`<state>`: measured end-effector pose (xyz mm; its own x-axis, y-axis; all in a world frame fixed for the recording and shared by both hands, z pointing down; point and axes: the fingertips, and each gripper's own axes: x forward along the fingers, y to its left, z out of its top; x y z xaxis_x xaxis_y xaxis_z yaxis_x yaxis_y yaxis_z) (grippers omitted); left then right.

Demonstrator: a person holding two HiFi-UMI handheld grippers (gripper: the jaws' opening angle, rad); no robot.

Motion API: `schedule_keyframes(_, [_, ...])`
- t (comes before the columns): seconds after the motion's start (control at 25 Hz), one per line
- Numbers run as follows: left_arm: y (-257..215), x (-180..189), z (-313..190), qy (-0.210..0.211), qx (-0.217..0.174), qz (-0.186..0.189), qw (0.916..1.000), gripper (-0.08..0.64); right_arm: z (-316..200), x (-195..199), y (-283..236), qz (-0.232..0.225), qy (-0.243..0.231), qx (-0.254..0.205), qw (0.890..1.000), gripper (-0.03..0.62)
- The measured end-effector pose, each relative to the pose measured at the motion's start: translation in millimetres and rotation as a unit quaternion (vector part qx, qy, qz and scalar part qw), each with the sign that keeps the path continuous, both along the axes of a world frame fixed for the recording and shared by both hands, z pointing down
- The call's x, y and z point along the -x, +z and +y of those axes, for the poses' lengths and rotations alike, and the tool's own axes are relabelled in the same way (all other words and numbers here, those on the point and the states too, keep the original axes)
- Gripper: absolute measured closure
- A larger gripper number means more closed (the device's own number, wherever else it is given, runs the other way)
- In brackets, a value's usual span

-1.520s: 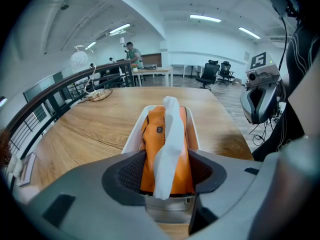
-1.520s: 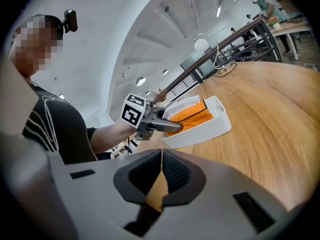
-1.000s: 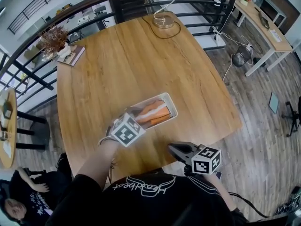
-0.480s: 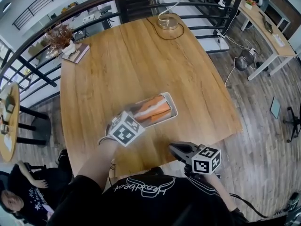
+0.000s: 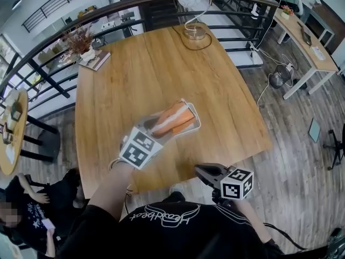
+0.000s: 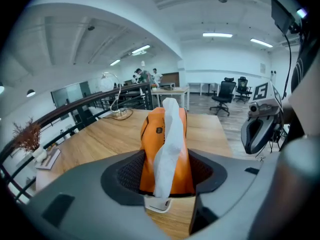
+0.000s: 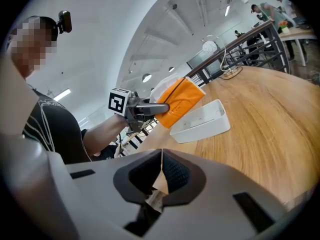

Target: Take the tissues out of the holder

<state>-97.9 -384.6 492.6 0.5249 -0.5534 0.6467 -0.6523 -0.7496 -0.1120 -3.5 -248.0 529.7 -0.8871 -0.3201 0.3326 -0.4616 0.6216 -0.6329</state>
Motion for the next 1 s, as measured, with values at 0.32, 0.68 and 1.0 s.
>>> schedule_keyframes(0.32, [-54.3, -11.4, 63.9, -0.034, -0.02, 0.078, 0.9961, 0.322, 25.9, -27.9, -38.1, 0.014, 0.013, -0.053, 0.998, 0.575])
schedule_keyframes(0.68, [-91.7, -27.1, 156.6, -0.067, -0.03, 0.188, 0.9795, 0.322, 71.3, -54.6, -84.4, 0.017, 0.023, -0.107, 0.994, 0.575])
schedule_keyframes(1.0, [-120.2, -52.7, 257.9, -0.062, -0.043, 0.248, 0.9659, 0.322, 137.8, -67.3, -134.2, -0.007, 0.008, -0.162, 0.987, 0.575])
